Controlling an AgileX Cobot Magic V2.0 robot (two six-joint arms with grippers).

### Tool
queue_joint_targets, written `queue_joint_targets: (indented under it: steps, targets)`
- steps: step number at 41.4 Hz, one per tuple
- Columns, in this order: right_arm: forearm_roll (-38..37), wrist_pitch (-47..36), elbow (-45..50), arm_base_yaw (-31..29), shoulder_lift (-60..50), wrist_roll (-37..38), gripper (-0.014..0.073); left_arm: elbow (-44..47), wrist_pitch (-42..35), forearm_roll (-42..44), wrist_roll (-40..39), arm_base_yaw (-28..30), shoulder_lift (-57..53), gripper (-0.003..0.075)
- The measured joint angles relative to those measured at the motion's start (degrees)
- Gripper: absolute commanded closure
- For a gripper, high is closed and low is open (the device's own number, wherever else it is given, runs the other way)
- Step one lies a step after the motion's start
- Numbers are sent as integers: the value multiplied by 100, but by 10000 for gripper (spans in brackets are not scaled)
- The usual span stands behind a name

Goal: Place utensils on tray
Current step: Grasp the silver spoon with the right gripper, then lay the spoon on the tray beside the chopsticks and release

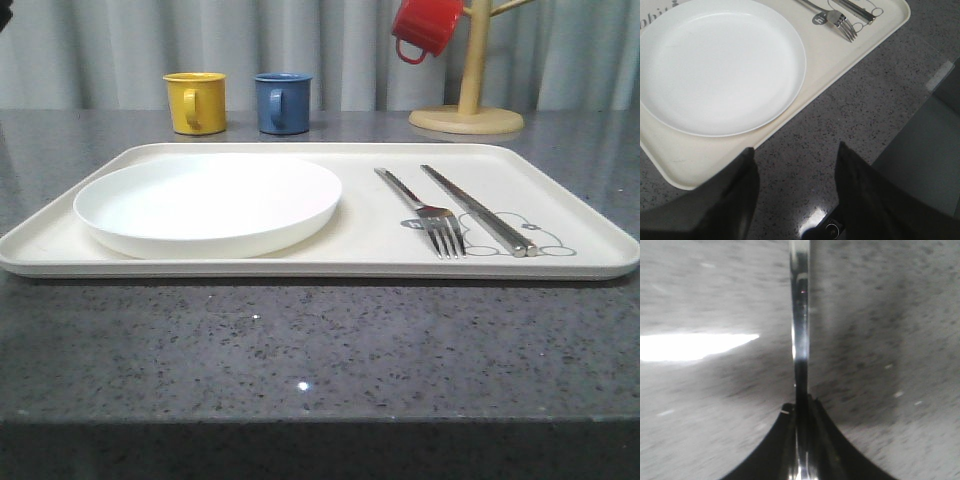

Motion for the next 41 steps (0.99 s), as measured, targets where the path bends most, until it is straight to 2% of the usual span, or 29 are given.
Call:
queue_joint_targets:
  steps: [6, 13, 25, 35, 41]
  targets:
    - [433, 179, 0, 251, -418, 0, 580, 0, 0, 0, 0, 0, 0, 372]
    - [959, 230, 0, 917, -755, 13, 580, 0, 0, 0, 0, 0, 0, 372]
    - [1241, 246, 12, 1935, -659, 858, 580, 0, 0, 0, 0, 0, 0, 372]
    - [1359, 181, 34, 2271, -193, 977, 557, 0, 0, 0, 0, 0, 0, 372]
    - [1363, -41, 34, 2281, -13, 1097, 496, 0, 0, 0, 0, 0, 0, 372]
